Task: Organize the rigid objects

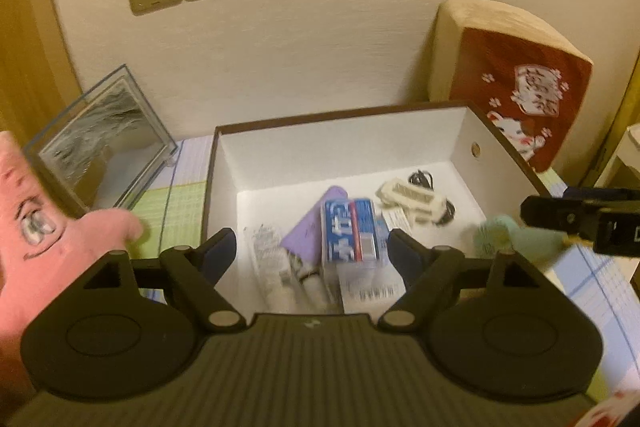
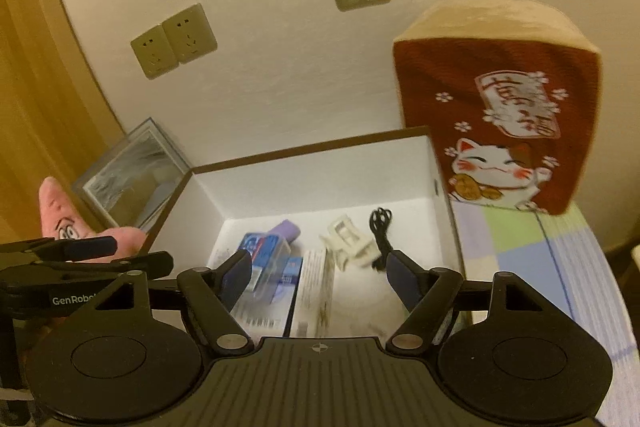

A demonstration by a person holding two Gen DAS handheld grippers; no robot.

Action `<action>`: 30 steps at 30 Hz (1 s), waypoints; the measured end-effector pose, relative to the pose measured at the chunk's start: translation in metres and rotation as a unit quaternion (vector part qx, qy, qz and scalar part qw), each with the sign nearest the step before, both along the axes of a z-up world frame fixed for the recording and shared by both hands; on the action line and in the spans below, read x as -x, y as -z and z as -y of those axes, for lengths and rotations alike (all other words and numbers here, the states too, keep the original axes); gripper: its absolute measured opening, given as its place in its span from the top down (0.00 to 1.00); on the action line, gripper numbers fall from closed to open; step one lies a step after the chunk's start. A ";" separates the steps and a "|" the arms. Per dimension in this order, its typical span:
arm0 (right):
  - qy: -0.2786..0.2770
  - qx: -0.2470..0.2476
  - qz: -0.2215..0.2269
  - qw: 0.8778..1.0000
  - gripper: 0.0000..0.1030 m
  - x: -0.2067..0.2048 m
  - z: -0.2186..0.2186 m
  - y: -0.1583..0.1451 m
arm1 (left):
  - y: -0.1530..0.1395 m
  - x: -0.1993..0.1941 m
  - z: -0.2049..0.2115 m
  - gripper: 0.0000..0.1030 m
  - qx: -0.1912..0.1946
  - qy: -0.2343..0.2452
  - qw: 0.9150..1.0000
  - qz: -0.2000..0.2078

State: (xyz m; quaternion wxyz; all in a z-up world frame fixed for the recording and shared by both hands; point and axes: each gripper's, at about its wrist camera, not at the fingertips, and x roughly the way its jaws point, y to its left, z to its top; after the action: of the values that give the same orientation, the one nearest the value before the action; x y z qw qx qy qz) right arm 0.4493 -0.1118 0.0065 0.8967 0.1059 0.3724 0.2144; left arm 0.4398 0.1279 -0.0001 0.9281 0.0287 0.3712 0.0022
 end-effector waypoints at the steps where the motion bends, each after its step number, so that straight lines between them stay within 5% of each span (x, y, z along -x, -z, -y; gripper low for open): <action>1: 0.002 0.002 0.003 1.000 0.28 0.010 0.001 -0.003 | -0.003 0.010 0.002 0.21 -0.002 0.002 1.000 0.005; 12: 0.022 -0.003 -0.004 1.000 0.28 0.098 0.019 -0.018 | -0.021 0.106 0.015 0.22 0.032 -0.001 0.999 0.001; 30: -0.054 0.017 -0.052 0.997 0.28 0.211 0.070 -0.019 | -0.023 0.251 0.073 0.22 0.033 -0.056 0.997 -0.036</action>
State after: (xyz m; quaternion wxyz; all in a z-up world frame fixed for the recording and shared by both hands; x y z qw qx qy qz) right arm 0.2379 -0.1813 0.0252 0.8650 0.0813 0.4274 0.2502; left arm 0.1884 0.0545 0.0232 0.9129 -0.0224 0.4054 0.0411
